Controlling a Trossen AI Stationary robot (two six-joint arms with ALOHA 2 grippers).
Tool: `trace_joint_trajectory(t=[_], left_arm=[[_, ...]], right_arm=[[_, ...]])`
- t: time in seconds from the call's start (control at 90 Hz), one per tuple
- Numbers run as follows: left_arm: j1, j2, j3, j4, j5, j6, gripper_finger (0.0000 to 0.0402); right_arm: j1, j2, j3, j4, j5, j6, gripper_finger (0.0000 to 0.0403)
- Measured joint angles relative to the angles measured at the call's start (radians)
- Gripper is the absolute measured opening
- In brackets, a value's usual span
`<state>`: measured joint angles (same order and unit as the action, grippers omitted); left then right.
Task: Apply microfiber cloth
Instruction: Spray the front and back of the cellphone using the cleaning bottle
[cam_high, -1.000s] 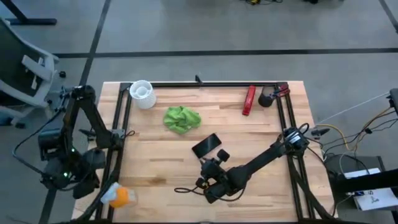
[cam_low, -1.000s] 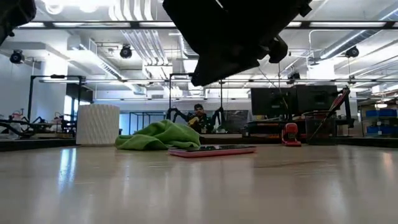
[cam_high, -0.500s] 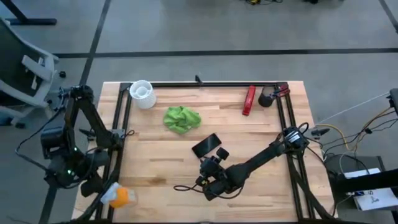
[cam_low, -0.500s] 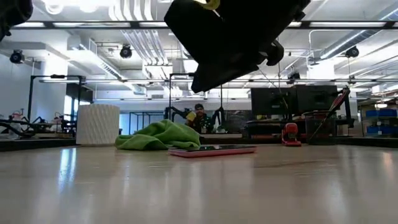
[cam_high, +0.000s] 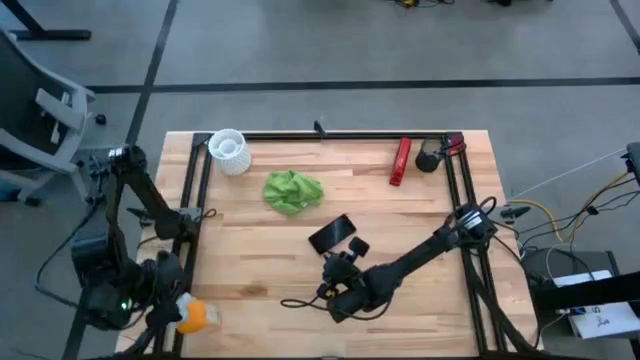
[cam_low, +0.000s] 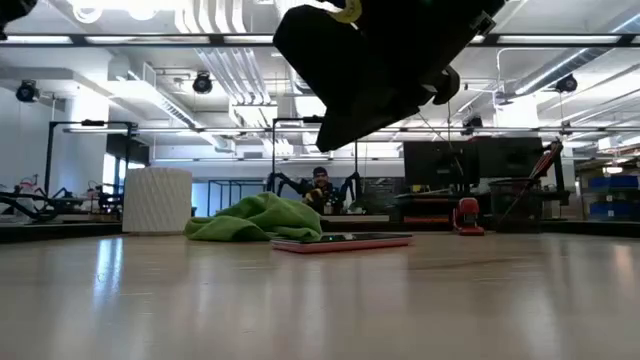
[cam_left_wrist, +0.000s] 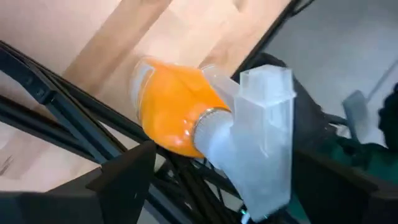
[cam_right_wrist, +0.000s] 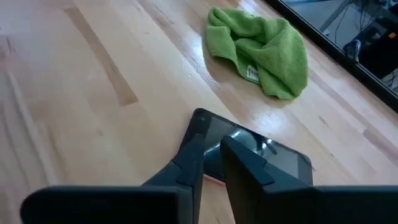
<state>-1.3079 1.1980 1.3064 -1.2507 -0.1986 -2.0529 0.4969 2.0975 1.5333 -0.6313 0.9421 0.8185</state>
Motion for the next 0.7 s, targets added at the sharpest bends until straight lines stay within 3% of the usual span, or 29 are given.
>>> trace_joint_trajectory(t=[0.256,0.444,0.556,0.622,0.7], left_arm=[[0.02,0.06,0.0,-0.032,0.051,-0.004,0.0288],[0.058,0.065,0.0,-0.033,0.046,0.103,0.0173],[0.071,0.06,0.003,-0.068,-0.007,0.18,0.0095],[0.085,0.053,0.002,-0.079,-0.04,0.221,0.0067],[0.106,0.049,0.002,-0.068,-0.076,0.266,0.0063]], right_arm=[[0.001,-0.001,0.0,-0.027,-0.001,-0.025,0.005],[0.011,-0.013,0.0,-0.026,-0.064,-0.071,0.0036],[0.015,-0.023,0.0,-0.049,-0.112,-0.072,0.0023],[0.021,-0.035,0.0,-0.065,-0.131,-0.071,0.0014],[0.032,-0.061,0.0,-0.086,-0.131,-0.07,0.0005]])
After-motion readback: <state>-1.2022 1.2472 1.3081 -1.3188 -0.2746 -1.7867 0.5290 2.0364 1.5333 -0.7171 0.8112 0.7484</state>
